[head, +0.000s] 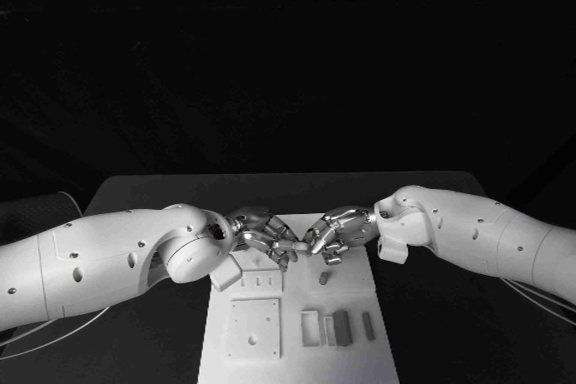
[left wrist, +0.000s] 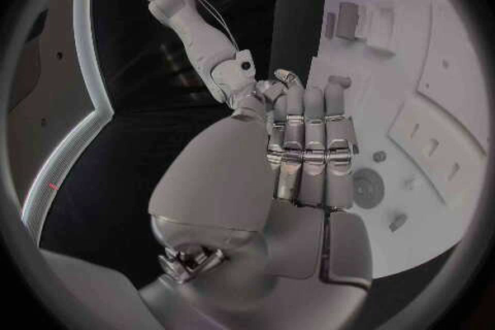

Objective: Assemble the parts on the task board

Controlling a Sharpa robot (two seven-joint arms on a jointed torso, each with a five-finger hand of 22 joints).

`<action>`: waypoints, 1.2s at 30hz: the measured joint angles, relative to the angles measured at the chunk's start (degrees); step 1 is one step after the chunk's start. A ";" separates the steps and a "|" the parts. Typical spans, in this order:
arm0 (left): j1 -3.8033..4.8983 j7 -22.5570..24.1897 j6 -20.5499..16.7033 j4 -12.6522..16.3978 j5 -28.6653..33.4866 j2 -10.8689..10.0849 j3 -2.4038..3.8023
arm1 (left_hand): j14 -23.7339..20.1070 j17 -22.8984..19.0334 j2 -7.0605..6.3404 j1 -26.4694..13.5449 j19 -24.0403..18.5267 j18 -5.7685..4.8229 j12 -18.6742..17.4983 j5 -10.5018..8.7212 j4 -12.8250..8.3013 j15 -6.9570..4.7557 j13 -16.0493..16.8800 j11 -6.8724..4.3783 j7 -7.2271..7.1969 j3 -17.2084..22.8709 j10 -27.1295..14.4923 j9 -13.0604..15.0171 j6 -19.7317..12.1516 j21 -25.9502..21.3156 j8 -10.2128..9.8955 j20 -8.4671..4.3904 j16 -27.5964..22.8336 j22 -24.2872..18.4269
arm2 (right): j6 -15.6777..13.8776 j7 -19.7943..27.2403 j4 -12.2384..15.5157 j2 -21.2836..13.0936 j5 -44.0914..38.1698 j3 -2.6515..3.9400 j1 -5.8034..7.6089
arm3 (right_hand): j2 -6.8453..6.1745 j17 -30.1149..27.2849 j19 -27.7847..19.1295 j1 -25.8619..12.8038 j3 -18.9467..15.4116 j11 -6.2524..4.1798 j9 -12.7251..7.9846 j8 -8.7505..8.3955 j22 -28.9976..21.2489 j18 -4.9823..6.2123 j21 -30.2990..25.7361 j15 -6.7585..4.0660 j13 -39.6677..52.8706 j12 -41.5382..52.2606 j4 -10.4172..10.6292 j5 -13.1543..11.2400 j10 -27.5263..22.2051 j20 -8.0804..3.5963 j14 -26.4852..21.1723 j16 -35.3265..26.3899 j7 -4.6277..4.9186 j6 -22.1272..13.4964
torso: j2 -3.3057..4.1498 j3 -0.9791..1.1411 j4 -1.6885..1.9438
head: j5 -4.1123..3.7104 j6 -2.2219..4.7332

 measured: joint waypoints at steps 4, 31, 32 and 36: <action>0.01 -0.17 -0.19 -0.04 -0.10 0.04 0.00 | 0.09 0.09 0.01 0.39 0.18 -0.03 0.00 0.00 0.00 -0.09 0.09 -0.09 -0.19 0.47 0.10 0.10 0.20 0.00 0.01 -0.18 0.00 0.09 | -0.12 -0.09 0.16 0.01 -0.17 -0.01 0.00 | 0.00 0.00 0.00 0.00 0.00 0.00 0.01 0.00 0.00 0.00 0.00 0.00 0.00 0.00 0.00 0.00 0.00 0.00 0.00 0.00 0.00 0.00 | 0.00 -0.01 0.00 | 0.03 -0.05; 0.17 -3.73 -0.26 -0.06 -0.92 0.24 0.18 | 0.50 0.41 -0.88 5.52 0.17 -0.08 -0.52 2.58 -0.10 -0.09 0.54 -0.08 -0.01 6.34 0.49 -0.35 0.38 -0.69 -0.87 -0.17 0.00 0.56 | -1.47 -0.52 1.56 -0.46 -1.35 -0.17 -0.19 | 0.00 0.03 0.00 0.00 -0.01 0.01 0.01 -0.33 0.00 0.00 0.00 -0.01 -0.01 0.00 0.00 -0.01 -0.01 0.00 -0.20 0.00 0.00 0.00 | -0.01 -0.01 0.01 | 0.24 -0.47; 0.17 -3.87 -0.26 -0.06 -0.93 0.26 0.18 | 0.50 0.46 -0.88 5.52 0.17 -0.10 -0.52 2.67 -0.10 -0.09 0.54 -0.08 0.01 6.35 0.49 -0.35 0.40 -0.69 -0.88 -0.17 0.00 0.56 | -1.52 -0.54 1.59 -0.47 -1.39 -0.17 -0.19 | 0.00 0.03 0.00 0.00 -0.01 0.01 0.01 -0.33 0.00 0.00 0.00 -0.01 -0.01 0.00 0.00 -0.01 -0.01 0.00 -0.20 0.00 0.00 0.00 | -0.01 -0.01 0.01 | 0.25 -0.49; 0.18 -4.47 -0.29 -0.07 -0.99 0.34 0.19 | 0.50 0.51 -1.49 4.64 0.17 -0.11 -0.52 2.79 -0.07 -0.09 0.61 -0.07 0.01 6.39 0.49 -0.30 0.40 -0.69 -0.87 -0.17 0.00 0.69 | -1.64 -0.60 1.73 -0.49 -1.53 -0.19 -0.20 | 0.00 0.03 0.00 0.00 0.00 0.01 0.11 -0.34 0.00 0.00 0.00 -0.01 -0.01 0.00 0.00 -0.01 -0.01 0.00 -0.20 0.00 0.00 0.00 | -0.01 -0.02 0.02 | 0.27 -0.58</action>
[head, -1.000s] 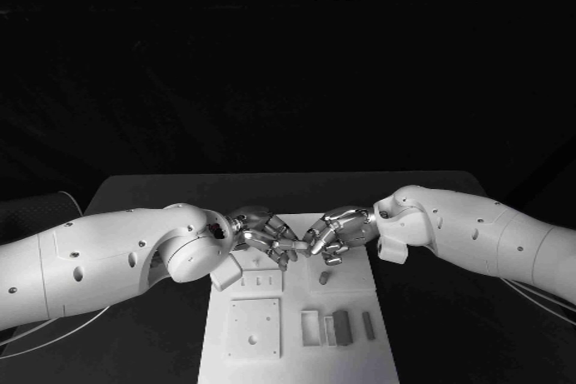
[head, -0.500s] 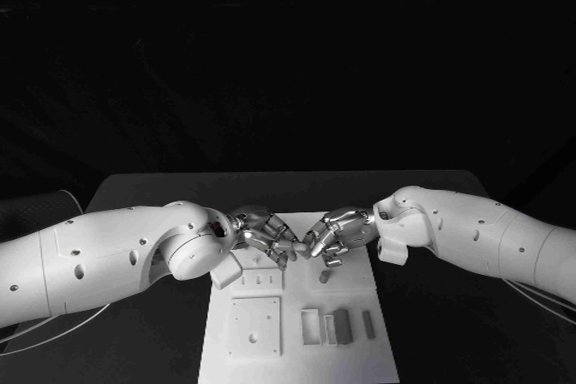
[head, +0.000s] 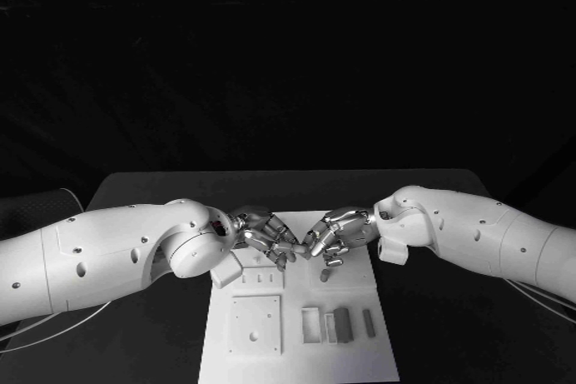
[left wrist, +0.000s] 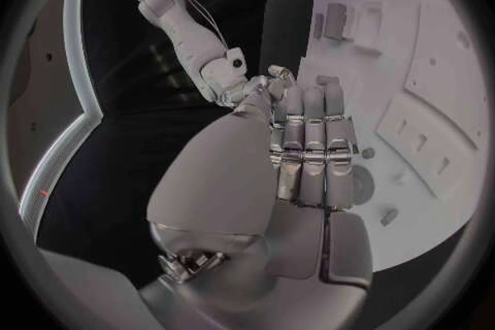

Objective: Assemble the parts on the task board

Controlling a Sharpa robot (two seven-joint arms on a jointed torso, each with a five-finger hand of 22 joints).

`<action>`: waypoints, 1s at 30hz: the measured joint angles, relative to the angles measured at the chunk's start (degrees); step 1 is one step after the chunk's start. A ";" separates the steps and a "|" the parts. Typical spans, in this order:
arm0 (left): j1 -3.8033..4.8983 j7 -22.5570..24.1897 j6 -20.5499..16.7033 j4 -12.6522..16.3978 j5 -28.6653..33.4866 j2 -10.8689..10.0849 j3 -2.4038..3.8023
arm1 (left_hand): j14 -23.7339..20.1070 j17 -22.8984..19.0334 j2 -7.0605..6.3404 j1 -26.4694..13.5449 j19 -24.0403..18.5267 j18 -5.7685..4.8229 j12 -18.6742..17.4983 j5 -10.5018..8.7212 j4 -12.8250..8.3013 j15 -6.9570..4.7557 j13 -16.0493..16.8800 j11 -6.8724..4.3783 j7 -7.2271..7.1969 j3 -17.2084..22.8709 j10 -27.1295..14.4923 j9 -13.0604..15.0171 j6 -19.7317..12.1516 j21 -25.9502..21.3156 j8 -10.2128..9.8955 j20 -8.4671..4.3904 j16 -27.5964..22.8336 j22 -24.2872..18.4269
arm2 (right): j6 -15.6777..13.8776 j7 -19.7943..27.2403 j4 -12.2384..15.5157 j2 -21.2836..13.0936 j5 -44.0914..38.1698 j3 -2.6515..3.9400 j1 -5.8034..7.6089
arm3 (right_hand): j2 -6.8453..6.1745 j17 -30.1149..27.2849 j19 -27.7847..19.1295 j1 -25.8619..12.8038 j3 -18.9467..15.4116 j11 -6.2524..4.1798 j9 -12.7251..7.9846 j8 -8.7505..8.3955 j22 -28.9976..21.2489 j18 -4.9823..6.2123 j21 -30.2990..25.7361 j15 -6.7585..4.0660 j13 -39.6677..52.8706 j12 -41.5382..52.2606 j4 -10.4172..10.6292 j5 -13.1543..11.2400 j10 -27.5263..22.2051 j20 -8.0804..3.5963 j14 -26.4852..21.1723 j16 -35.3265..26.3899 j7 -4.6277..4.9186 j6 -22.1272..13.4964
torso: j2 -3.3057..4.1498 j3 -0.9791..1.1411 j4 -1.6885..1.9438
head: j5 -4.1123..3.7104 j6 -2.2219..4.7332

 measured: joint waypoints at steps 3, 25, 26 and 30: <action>0.00 -0.25 -0.03 -0.02 -0.01 0.04 0.00 | 0.00 0.07 -0.09 -0.59 0.00 0.00 0.00 0.00 0.00 0.00 0.06 0.00 0.01 0.00 0.00 0.07 0.01 0.00 0.04 0.00 0.00 0.07 | -0.09 -0.07 0.15 0.00 -0.07 0.00 0.00 | 0.00 0.00 0.00 0.00 0.00 0.00 0.14 0.00 0.00 0.00 0.00 0.00 0.00 0.00 0.00 0.00 0.00 0.00 0.00 0.00 0.00 0.00 | -0.01 0.00 0.00 | 0.01 -0.01; 0.00 -0.74 -1.73 -0.44 2.62 0.32 -0.03 | 1.33 0.87 0.57 2.44 0.31 -0.50 0.00 2.29 -0.50 -0.51 0.43 -0.81 -1.14 5.50 2.16 1.06 1.32 -0.27 0.87 -0.31 0.28 1.01 | -2.91 -0.13 0.56 -0.02 -0.66 0.00 0.02 | 0.00 0.04 0.00 0.00 0.00 0.00 0.07 -0.11 0.00 0.00 0.00 -0.03 0.00 0.00 0.00 0.00 0.00 0.00 -0.05 0.00 0.00 0.00 | -0.02 -0.02 0.00 | -0.11 -0.09; 0.00 -0.75 -1.78 -0.45 2.68 0.32 -0.03 | 1.33 1.01 0.54 2.48 0.31 -0.50 0.00 2.99 -0.37 -0.51 0.46 -0.86 -1.14 5.64 2.27 1.16 1.33 -0.27 0.87 -0.31 0.44 1.11 | -3.04 -0.12 0.57 -0.02 -0.66 0.00 0.01 | 0.00 0.03 0.00 0.00 0.00 0.00 0.07 -0.11 0.00 0.00 0.00 -0.03 0.00 0.00 0.00 0.00 0.00 0.00 -0.05 0.00 0.00 0.00 | -0.02 -0.01 0.00 | -0.09 -0.12; 0.01 -0.81 -2.03 -0.56 2.85 0.35 -0.02 | 1.63 1.65 0.37 2.62 0.52 -0.49 0.00 5.73 0.03 -0.80 0.75 -1.06 -0.96 6.04 2.71 1.88 1.57 -0.27 1.41 -0.52 0.73 1.70 | -3.61 -0.07 0.65 0.00 -0.66 0.00 0.01 | 0.00 0.03 0.00 0.00 0.00 0.00 0.07 -0.11 0.00 0.00 0.00 -0.03 0.00 0.00 0.00 0.00 0.00 0.00 -0.05 0.00 0.00 0.00 | -0.02 0.00 -0.01 | 0.00 -0.12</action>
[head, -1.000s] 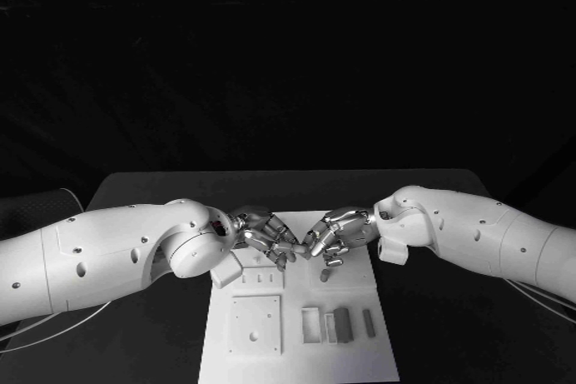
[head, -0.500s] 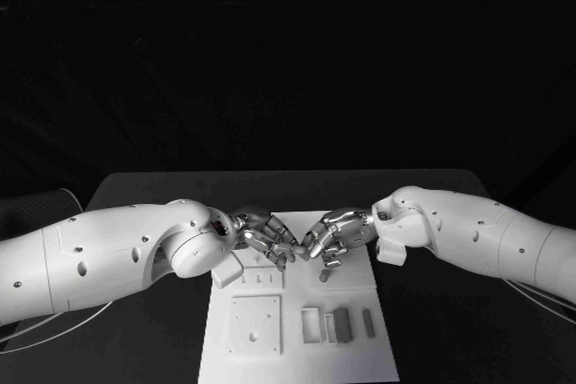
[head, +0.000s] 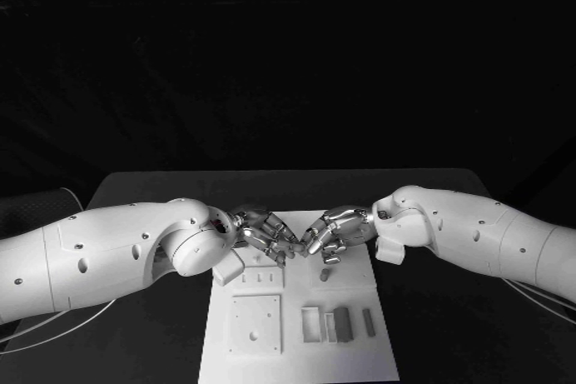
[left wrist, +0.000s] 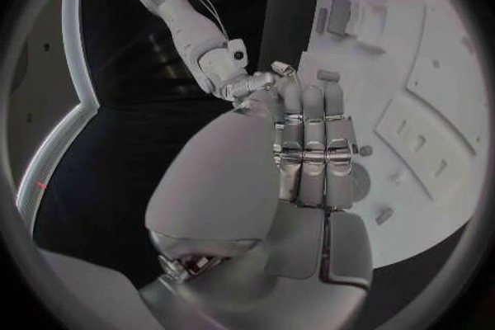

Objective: Assemble the parts on the task board

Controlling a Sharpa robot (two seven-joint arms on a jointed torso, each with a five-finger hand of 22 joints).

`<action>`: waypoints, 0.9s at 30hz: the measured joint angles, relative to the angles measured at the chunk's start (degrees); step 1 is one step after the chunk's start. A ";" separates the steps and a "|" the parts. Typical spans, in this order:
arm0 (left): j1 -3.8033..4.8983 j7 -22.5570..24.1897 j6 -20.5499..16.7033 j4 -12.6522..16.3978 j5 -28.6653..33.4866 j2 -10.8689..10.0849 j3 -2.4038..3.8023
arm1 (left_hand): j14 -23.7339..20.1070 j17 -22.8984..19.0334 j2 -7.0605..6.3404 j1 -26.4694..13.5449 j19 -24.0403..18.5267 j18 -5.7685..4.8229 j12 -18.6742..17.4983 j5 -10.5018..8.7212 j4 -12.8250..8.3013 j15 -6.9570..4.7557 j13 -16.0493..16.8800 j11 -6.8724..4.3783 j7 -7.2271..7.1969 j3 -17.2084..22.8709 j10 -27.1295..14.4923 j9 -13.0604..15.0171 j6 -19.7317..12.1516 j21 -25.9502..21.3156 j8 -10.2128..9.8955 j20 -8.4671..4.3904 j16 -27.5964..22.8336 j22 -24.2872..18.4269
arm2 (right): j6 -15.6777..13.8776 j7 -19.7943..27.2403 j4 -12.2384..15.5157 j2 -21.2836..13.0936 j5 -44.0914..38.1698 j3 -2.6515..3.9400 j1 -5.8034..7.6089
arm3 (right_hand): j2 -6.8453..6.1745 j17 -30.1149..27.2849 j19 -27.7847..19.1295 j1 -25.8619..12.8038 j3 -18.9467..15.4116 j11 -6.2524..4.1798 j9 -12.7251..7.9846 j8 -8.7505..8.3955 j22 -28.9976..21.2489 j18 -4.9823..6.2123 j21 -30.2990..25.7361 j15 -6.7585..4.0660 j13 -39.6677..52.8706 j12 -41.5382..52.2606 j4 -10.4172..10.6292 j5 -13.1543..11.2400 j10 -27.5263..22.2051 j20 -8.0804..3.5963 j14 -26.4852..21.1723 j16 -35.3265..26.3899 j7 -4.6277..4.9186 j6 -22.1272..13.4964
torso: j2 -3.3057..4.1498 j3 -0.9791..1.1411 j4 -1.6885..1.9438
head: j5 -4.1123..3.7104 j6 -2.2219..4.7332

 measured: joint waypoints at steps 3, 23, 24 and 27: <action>0.00 -0.05 -0.30 -0.08 0.07 0.02 0.00 | 0.31 0.53 -0.57 -1.04 0.31 -0.01 0.00 2.51 0.01 -0.32 0.36 -0.18 0.00 0.27 0.38 0.82 0.00 0.00 0.35 -0.31 0.16 0.59 | -0.55 0.02 0.16 0.00 -0.02 0.00 0.00 | 0.00 0.00 0.00 0.00 0.00 0.00 0.08 0.00 0.00 0.00 0.00 0.00 -0.06 0.00 0.00 0.00 0.00 0.00 0.00 0.00 0.00 0.00 | 0.01 0.00 0.00 | 0.00 0.07; -0.15 -0.84 -2.98 -0.19 0.30 -0.02 -0.14 | 0.31 -0.80 0.67 -33.73 1.95 -0.28 4.06 10.40 -29.89 -0.95 5.20 -1.08 0.67 22.86 1.30 7.94 0.68 2.21 0.34 -1.54 7.98 7.64 | -6.06 1.52 0.68 -0.04 0.00 0.22 0.16 | -4.92 -1.17 -1.15 -2.35 -0.99 0.00 -0.53 -2.56 0.00 0.00 -1.77 0.96 -1.94 -2.52 0.66 0.01 0.00 1.15 -1.39 -2.27 0.00 0.00 | 0.01 0.02 -0.02 | 0.15 0.19; -0.17 -0.88 -3.04 -0.18 0.30 -0.01 -0.15 | 0.31 -0.80 0.47 -34.11 2.12 -0.28 4.14 10.88 -30.02 -0.95 5.31 -1.18 0.74 22.99 1.41 8.07 0.75 2.32 0.33 -1.70 8.15 7.78 | -6.48 1.65 0.66 -0.05 0.05 0.23 0.18 | -5.48 -1.23 -1.16 -2.92 -1.50 0.00 -0.66 -2.87 0.00 0.00 -1.86 0.99 -2.06 -2.66 0.64 0.01 0.00 1.16 -1.69 -2.45 0.00 0.00 | 0.01 0.02 -0.02 | 0.17 0.19; -0.17 -0.93 -3.35 -0.17 0.29 -0.01 -0.16 | 0.51 -0.81 0.31 -34.71 2.19 -0.27 4.55 12.36 -30.37 -1.15 5.59 -1.30 0.81 23.34 1.71 8.58 0.83 2.33 0.35 -1.77 8.84 8.28 | -7.70 2.04 0.66 -0.16 0.20 0.24 0.20 | -6.13 -1.31 -1.65 -3.56 -2.69 0.00 -0.89 -3.32 0.00 -0.01 -2.21 1.08 -2.29 -2.89 0.34 0.01 0.00 1.24 -2.18 -2.67 0.00 0.00 | 0.01 0.00 -0.03 | 0.20 0.23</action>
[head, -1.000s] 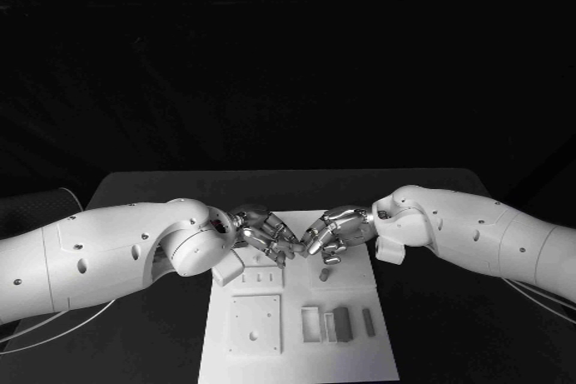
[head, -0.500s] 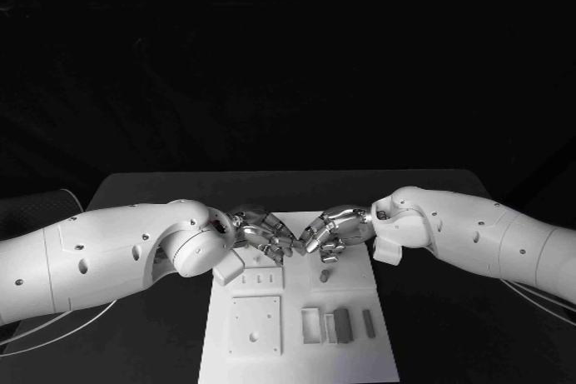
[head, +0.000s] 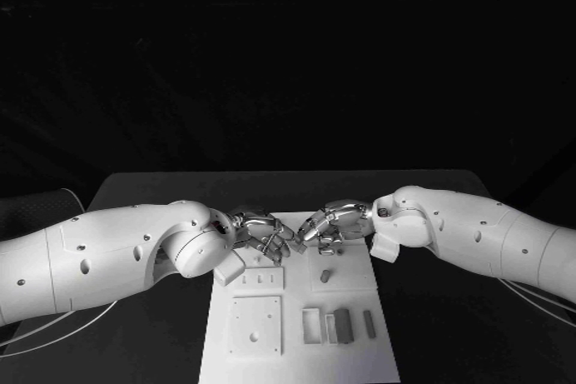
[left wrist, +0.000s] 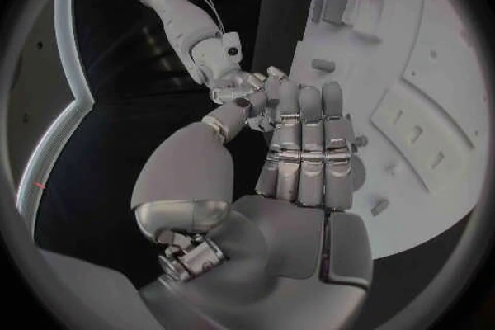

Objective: Assemble the parts on the task board

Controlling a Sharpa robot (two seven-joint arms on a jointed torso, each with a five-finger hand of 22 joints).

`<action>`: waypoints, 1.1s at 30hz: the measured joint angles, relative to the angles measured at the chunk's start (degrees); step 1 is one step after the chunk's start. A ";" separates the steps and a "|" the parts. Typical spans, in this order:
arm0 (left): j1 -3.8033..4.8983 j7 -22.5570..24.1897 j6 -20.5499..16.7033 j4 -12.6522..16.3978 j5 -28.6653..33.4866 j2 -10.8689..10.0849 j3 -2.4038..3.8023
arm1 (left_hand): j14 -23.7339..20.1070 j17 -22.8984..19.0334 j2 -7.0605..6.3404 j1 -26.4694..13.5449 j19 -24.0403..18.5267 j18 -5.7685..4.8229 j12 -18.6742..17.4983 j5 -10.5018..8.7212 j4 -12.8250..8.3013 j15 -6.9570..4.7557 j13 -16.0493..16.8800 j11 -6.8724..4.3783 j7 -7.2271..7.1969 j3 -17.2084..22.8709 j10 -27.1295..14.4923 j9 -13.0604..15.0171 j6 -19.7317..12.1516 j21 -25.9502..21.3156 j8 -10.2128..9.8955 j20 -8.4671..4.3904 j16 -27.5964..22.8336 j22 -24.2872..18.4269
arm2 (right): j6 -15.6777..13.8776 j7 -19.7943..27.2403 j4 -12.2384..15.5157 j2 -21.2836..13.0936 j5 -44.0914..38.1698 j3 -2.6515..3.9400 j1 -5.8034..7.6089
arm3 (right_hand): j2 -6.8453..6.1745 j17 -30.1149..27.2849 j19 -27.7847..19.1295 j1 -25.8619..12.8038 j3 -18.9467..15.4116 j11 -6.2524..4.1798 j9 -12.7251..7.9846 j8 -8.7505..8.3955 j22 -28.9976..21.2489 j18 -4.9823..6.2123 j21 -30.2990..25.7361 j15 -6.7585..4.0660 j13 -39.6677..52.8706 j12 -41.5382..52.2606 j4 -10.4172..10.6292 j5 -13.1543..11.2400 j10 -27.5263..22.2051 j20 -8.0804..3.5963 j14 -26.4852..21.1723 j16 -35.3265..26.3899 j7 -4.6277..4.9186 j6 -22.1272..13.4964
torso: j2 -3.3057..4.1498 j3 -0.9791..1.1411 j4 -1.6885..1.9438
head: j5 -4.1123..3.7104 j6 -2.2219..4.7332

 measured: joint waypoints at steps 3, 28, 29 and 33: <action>0.00 -0.01 -0.37 0.00 -0.03 0.00 0.00 | 0.00 -0.06 -0.16 -0.16 0.18 -0.01 0.33 0.88 -0.02 0.00 0.16 0.00 0.00 0.02 0.01 0.30 0.00 0.22 0.24 -0.17 0.38 0.31 | -0.97 0.23 -0.06 -0.04 0.11 0.00 0.00 | -0.15 -0.09 -0.14 -0.15 -0.55 0.00 -0.17 -0.49 0.00 0.00 -0.24 0.09 -0.16 -0.25 -0.07 0.00 0.00 0.14 -0.51 0.00 0.00 0.00 | 0.00 0.00 0.00 | 0.01 0.09; -1.79 -3.96 -5.14 -1.89 -13.57 -5.91 -0.07 | 0.75 -0.26 -1.14 -1.58 1.75 -0.02 3.43 5.20 -0.80 -0.74 1.90 -1.03 0.36 0.32 0.82 2.70 0.48 1.74 0.58 -0.94 4.58 3.06 | -19.45 5.29 0.36 -5.20 -0.78 2.00 0.22 | -0.59 -0.28 -0.61 -0.59 -1.34 0.00 -0.63 -1.67 0.00 0.00 -0.56 0.05 -0.61 -0.49 0.08 0.00 0.00 0.20 -1.25 -0.22 0.00 0.00 | -0.68 0.25 -0.01 | 1.60 -0.29; -2.03 -4.30 -5.30 -2.02 -14.27 -6.00 -0.07 | 0.82 -0.26 -1.23 -1.67 1.82 -0.02 3.51 5.20 -0.80 -0.82 1.94 -1.12 0.35 0.32 0.90 2.78 0.48 1.76 0.58 -1.01 4.64 3.14 | -20.05 5.51 0.36 -5.23 -0.94 2.03 0.23 | -0.59 -0.28 -0.61 -0.59 -1.34 0.00 -0.63 -1.67 0.00 0.00 -0.56 0.05 -0.61 -0.49 0.08 0.00 0.00 0.20 -1.25 -0.23 0.00 0.00 | -0.79 0.29 -0.01 | 1.70 -0.43; -3.59 -5.55 -6.08 -2.18 -17.27 -6.38 -0.05 | 0.71 -0.38 -1.45 -1.88 1.91 -0.02 3.79 5.20 -0.96 -0.94 2.12 -1.15 0.23 0.47 0.94 3.11 0.62 1.77 0.59 -1.09 5.12 3.47 | -22.25 6.36 0.07 -5.10 -1.79 2.04 0.23 | -0.59 -0.28 -0.61 -0.59 -1.34 0.00 -0.68 -1.67 0.00 0.00 -0.56 0.05 -0.67 -0.49 0.08 0.00 0.00 0.20 -1.25 -0.23 0.00 0.00 | -1.40 0.39 -0.08 | 2.30 -1.03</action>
